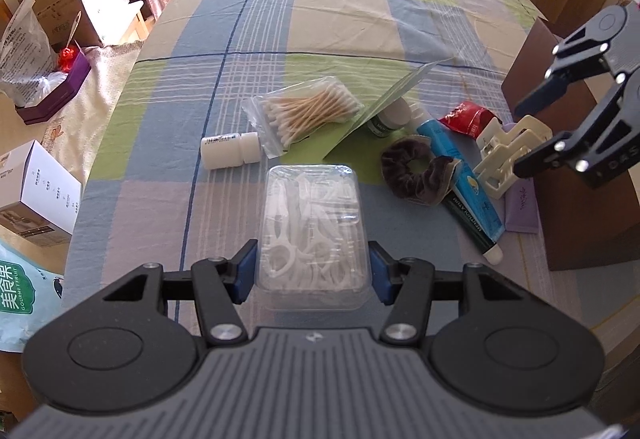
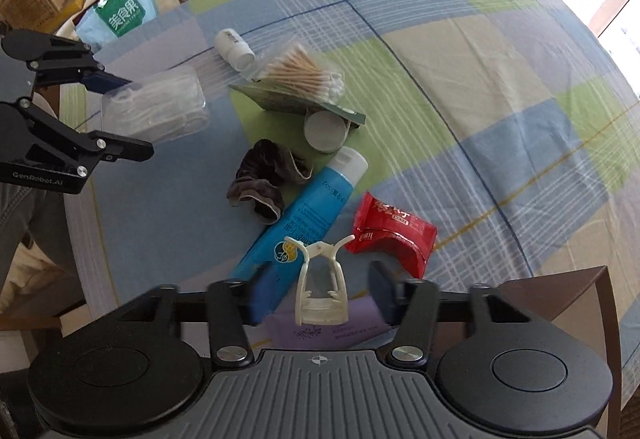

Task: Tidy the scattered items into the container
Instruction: 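Grasp the cream plastic holder with the right gripper while the left lifts the floss box, then carry the floss box and cream holder into the brown box with both grippers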

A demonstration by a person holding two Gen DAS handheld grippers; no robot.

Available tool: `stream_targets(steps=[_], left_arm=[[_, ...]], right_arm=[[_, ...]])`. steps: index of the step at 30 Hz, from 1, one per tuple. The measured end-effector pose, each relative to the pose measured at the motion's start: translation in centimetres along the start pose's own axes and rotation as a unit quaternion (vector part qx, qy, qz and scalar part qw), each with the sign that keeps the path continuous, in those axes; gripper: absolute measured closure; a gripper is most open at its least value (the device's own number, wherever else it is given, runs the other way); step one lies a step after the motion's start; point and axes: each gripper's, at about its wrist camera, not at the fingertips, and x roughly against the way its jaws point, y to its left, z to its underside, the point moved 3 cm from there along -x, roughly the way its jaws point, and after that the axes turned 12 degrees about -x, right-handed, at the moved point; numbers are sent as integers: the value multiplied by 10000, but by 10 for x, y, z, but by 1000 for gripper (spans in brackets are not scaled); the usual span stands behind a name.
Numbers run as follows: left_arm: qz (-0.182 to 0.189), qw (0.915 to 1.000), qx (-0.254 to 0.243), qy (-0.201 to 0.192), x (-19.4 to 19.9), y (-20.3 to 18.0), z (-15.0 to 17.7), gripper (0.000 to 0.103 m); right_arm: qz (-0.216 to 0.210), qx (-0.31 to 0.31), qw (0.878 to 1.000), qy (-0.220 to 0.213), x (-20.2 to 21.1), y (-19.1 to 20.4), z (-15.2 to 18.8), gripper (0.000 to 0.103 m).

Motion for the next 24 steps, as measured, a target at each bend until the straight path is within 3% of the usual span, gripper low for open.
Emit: stream_targets(steps=[4, 12, 24], left_arm=[[15, 10000, 0, -17, 2, -2, -1, 51], [39, 9998, -172, -128, 17, -11, -8, 51], [186, 9953, -758, -581, 56, -49, -42, 51]], right_arm=[[49, 21, 9997, -258, 10, 3, 3, 74], [-149, -581, 9910, -1196, 80, -9, 11, 74], [95, -1457, 9713, -1876, 164, -36, 70, 74]])
